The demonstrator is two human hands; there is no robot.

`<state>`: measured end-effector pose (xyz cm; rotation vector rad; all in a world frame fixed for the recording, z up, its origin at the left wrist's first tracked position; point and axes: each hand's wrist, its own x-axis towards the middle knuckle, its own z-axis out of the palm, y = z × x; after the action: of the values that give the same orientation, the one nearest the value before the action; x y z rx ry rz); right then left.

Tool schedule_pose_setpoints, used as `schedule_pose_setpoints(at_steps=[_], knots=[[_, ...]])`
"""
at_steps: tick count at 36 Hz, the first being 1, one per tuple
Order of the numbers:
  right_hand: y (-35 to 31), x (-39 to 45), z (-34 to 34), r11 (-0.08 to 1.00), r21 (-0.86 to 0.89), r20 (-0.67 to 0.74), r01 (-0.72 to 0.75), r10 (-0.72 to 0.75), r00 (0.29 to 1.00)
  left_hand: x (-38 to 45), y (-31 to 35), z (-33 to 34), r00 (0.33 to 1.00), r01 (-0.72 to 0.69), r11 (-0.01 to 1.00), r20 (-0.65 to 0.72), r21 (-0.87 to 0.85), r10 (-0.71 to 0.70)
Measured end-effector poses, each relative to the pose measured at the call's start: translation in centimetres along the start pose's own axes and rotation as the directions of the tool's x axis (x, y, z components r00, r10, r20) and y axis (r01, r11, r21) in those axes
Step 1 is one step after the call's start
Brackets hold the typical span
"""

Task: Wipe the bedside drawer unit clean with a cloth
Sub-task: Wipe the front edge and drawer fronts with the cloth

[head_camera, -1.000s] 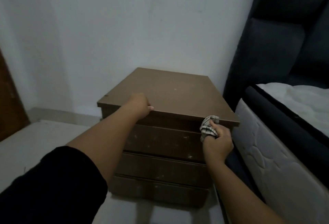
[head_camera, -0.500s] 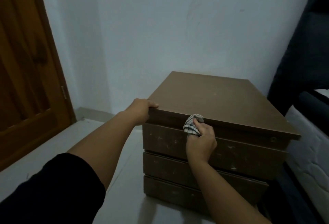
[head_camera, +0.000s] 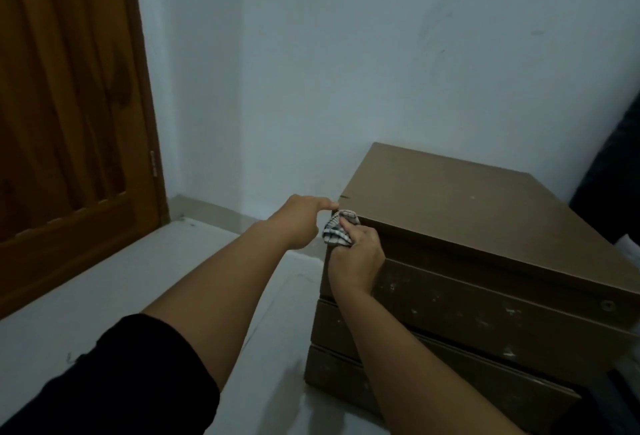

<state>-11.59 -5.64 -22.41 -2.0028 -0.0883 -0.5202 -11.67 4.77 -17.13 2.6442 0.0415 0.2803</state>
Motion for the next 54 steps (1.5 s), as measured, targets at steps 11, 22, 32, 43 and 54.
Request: schedule_pose_setpoints(at_steps=[11,22,32,43,54], knots=[[-0.6,-0.1,-0.2,0.921,-0.233,0.162,0.313,-0.28,0.946,-2.2,-3.3,3.0,0.989,0.138,0.989,0.065,-0.059,-0.134],[-0.5,1.9,-3.4,0.889,-0.266,0.263,0.374,-0.307,0.915,-2.0,-2.4,5.4,0.984,0.146,0.987,0.11,-0.075,-0.137],[-1.1,2.8,-4.5,0.765,-0.413,0.36,0.494,-0.361,0.86,-2.0,-2.9,5.5,0.992,0.117,0.986,0.067,-0.121,-0.11],[0.1,0.6,-4.0,0.526,-0.608,0.587,0.595,-0.207,0.783,-2.9,-3.1,6.0,0.992,0.12,0.985,-0.027,-0.125,-0.124],[2.3,0.6,-7.6,0.525,-0.659,0.526,0.539,-0.19,0.829,-4.2,-1.0,7.1,0.996,-0.071,0.991,-0.036,0.115,0.076]])
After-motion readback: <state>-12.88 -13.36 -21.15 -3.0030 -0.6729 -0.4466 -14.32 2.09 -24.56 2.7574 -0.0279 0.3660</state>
